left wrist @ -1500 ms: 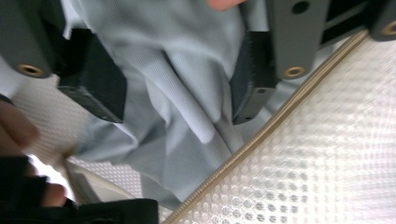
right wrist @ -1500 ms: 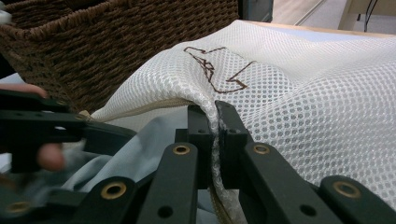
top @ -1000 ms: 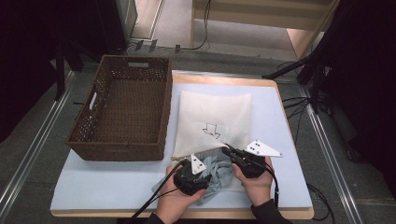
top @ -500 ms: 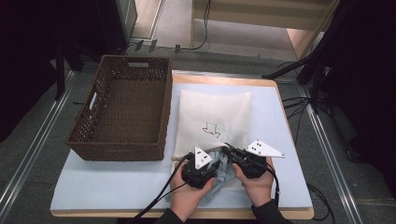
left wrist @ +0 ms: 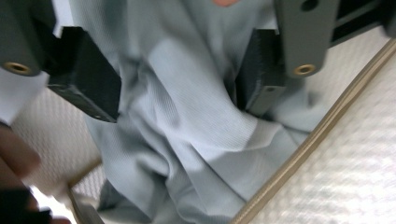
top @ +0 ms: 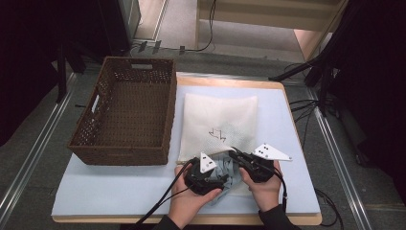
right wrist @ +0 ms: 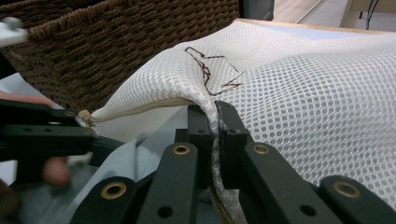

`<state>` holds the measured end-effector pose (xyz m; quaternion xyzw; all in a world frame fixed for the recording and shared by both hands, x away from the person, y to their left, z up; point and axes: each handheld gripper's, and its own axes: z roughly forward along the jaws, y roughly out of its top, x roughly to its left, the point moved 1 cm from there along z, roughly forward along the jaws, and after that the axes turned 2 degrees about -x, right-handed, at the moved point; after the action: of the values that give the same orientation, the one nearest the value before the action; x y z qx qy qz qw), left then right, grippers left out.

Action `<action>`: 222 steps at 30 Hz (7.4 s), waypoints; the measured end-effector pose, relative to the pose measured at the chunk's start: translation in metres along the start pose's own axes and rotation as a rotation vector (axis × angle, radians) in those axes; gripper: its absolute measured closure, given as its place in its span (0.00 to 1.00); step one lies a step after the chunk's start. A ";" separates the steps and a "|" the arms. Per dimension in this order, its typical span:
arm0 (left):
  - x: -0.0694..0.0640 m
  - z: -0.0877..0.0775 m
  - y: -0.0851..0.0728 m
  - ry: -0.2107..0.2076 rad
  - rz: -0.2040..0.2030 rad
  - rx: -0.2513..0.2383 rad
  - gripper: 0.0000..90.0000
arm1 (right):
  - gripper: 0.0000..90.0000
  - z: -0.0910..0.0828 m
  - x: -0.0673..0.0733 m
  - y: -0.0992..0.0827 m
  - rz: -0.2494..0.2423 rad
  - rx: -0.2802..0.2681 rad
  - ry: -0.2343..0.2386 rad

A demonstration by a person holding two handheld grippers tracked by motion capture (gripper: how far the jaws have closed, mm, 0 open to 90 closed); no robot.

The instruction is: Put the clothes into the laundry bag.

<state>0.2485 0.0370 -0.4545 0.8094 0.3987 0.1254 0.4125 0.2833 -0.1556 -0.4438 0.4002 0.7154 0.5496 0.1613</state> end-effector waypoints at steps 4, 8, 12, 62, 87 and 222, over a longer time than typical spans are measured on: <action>0.005 -0.001 -0.014 -0.013 -0.010 0.083 0.30 | 0.97 0.000 0.000 0.000 -0.002 -0.001 -0.002; 0.005 0.007 -0.017 0.005 -0.025 0.104 0.36 | 0.97 0.003 0.003 0.000 -0.008 0.004 0.000; 0.000 0.010 -0.010 0.004 -0.006 0.116 0.77 | 0.97 0.003 0.007 0.000 -0.009 0.006 0.008; -0.010 0.029 0.013 0.039 -0.094 -0.059 0.90 | 0.97 0.000 0.008 0.002 -0.024 0.001 -0.006; 0.003 0.015 -0.006 0.036 -0.053 0.038 0.40 | 0.97 0.001 0.004 0.001 -0.017 0.007 -0.004; 0.058 -0.059 -0.053 0.214 -0.076 -0.069 0.59 | 0.96 0.000 0.000 -0.025 -0.020 0.117 -0.013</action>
<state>0.2261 0.1322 -0.4655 0.7612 0.4662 0.2092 0.3994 0.2733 -0.1572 -0.4665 0.4055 0.7490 0.5027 0.1478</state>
